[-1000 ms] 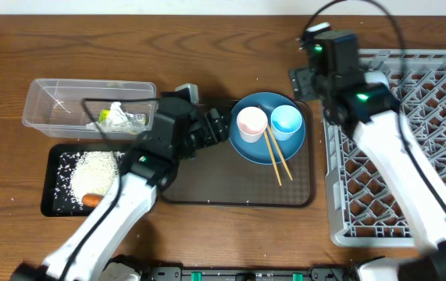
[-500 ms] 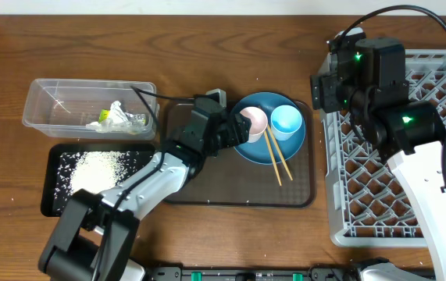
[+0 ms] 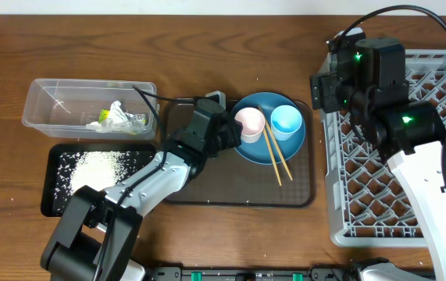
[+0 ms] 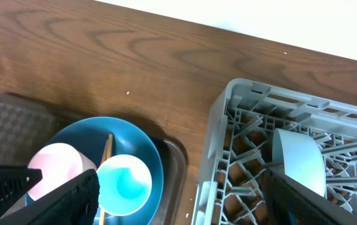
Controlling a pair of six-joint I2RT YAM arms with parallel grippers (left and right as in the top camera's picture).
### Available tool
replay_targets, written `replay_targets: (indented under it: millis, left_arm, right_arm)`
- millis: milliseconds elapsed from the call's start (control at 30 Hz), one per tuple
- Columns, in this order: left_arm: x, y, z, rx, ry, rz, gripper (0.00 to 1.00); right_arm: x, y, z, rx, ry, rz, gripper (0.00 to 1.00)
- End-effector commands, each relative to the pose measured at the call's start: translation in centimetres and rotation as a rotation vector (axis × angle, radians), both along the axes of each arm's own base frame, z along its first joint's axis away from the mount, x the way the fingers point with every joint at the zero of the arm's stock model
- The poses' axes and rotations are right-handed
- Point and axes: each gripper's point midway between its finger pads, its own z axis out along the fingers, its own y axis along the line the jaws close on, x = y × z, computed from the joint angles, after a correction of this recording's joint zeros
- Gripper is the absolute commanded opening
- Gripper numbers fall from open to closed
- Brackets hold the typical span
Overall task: Sort waste into correct bins and load items into the dishwasher rack
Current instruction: 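Grasp the pink cup on the blue plate with the left gripper, then lift the pink cup and carry it right toward the right gripper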
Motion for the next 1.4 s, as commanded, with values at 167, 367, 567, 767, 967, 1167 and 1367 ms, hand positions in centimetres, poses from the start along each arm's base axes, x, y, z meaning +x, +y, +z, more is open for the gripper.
replay_targets:
  millis: [167,367,567,767,967,1167,1367]
  left_arm:
    - [0.2,0.1,-0.2,0.013,0.003,0.006,0.06]
    - [0.5,0.2,0.3,0.01,-0.012,0.015,0.06]
    - [1.6,1.6,5.1,-0.045,-0.115,0.054,0.06]
    - [1.1,4.4,12.6,-0.138,-0.243,0.087,0.06]
    - [-1.1,7.1,20.2,-0.372,-0.314,0.053,0.06]
    - [-4.0,6.9,23.7,-0.566,-0.279,-0.138,0.06]
    - [-5.7,4.4,26.3,-0.715,-0.264,-0.337,0.06]
  right_arm:
    - [0.1,-0.4,0.4,0.017,-0.005,-0.02,0.83]
    - [0.1,-0.4,0.4,0.017,-0.005,-0.02,0.82]
    - [0.1,-0.2,0.4,0.022,-0.003,-0.015,0.82]
    - [-0.6,2.3,0.8,0.164,0.023,0.147,0.8]
    - [-3.1,4.6,3.6,0.432,0.0,0.518,0.73]
    - [-7.4,5.0,8.3,0.691,-0.113,0.863,0.78]
    - [-8.6,5.9,9.1,0.727,-0.142,0.959,0.79]
